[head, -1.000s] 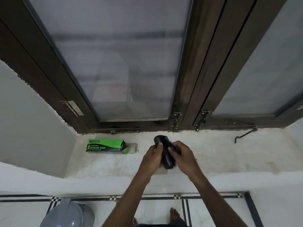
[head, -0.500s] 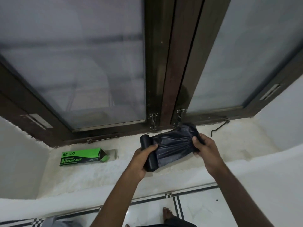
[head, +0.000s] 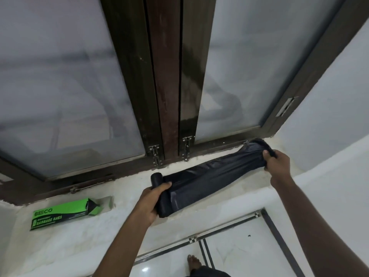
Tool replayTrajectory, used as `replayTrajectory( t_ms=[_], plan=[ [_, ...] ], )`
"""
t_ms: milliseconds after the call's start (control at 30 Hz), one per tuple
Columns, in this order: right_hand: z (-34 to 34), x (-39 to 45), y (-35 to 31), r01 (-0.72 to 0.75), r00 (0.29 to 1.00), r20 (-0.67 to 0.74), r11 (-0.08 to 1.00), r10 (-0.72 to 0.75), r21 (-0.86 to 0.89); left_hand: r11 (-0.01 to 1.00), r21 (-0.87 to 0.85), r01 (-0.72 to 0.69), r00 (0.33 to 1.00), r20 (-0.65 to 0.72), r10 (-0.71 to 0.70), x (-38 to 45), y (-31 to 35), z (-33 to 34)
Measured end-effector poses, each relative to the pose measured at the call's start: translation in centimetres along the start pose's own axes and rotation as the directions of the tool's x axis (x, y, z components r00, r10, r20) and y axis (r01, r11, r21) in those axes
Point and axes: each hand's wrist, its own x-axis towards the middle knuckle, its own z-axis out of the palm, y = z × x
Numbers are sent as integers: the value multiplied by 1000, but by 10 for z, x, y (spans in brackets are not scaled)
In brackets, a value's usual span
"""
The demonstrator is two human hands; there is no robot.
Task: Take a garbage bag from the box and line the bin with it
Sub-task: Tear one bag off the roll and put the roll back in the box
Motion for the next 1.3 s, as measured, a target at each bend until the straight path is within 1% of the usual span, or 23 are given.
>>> replayTrajectory(
  t_ms=[67, 100, 133, 167, 200, 233, 267, 300, 333, 367, 400, 433, 467, 500, 533, 600, 733, 833, 933, 1100, 1200, 1267, 1300],
  plan=[
    [-7, 13, -1, 6, 997, -73, 998, -11, -69, 1000, 2, 0, 1000, -8, 0, 0, 0, 2],
    [-9, 16, -1, -1, 994, -107, 990, -14, -139, 1000, 0, -4, 1000, -16, 4, 0, 0, 3],
    [-8, 14, -3, 5, 989, -141, 965, -44, -263, 1000, 0, -13, 1000, -24, 13, 1, 0, 5],
    [-6, 8, -7, 50, 979, -160, 908, -127, -417, 1000, 0, -23, 999, -34, 23, 2, 0, 6],
    [-1, -2, -10, 139, 954, -155, 834, -258, -534, 999, 3, -35, 999, -40, 35, 2, -1, 8],
    [6, -16, -14, 267, 902, -126, 764, -412, -588, 999, 7, -45, 998, -39, 45, 2, -1, 11],
    [16, -33, -19, 423, 834, -57, 703, -548, -571, 998, 13, -54, 998, -32, 54, 2, -1, 15],
    [29, -53, -24, 565, 780, 55, 664, -623, -489, 998, 17, -59, 998, -26, 59, 1, -1, 18],
    [42, -73, -26, 663, 741, 201, 651, -641, -370, 998, 23, -62, 998, -16, 62, 0, -1, 21],
    [55, -91, -28, 709, 700, 372, 655, -609, -262, 998, 27, -63, 998, 0, 63, -2, -1, 24],
    [68, -104, -27, 738, 633, 532, 646, -562, -195, 997, 29, -65, 998, 17, 65, -3, -1, 26],
    [80, -114, -26, 771, 549, 655, 617, -520, -157, 997, 33, -68, 997, 34, 67, -4, -2, 27],
    [92, -117, -22, 791, 481, 743, 595, -465, -139, 996, 42, -75, 996, 54, 73, -4, -3, 27],
    [102, -118, -20, 791, 443, 803, 595, -400, -140, 995, 53, -82, 994, 72, 78, -6, -4, 27],
    [109, -116, -19, 778, 431, 834, 610, -343, -151, 994, 64, -89, 993, 86, 83, -8, -4, 26],
    [114, -108, -18, 744, 440, 854, 646, -278, -173, 993, 68, -95, 992, 89, 89, -10, -4, 22],
    [103, -87, -26, 702, 454, 852, 693, -260, -163, 997, 8, -74, 997, 35, 74, -10, -1, 7],
    [92, -72, -32, 703, 480, 842, 682, -246, -201, 998, -35, -46, 997, 66, 48, -10, -1, 4],
    [81, -57, -36, 692, 506, 833, 681, -222, -238, 998, -44, -33, 998, 53, 35, -7, -2, 3],
    [63, -37, -46, 717, 541, 805, 635, -245, -288, 999, -12, -38, 997, 71, 39, -2, -4, 0],
    [59, -30, -47, 735, 543, 796, 609, -266, -298, 998, -33, -47, 997, 54, 49, -2, -5, 4],
    [56, -30, -50, 764, 535, 802, 558, -264, -326, 998, -31, -48, 997, 63, 49, -3, -5, 6],
    [56, -34, -52, 792, 518, 815, 505, -260, -343, 998, -29, -50, 997, 66, 51, -3, -6, 6]
  ],
)
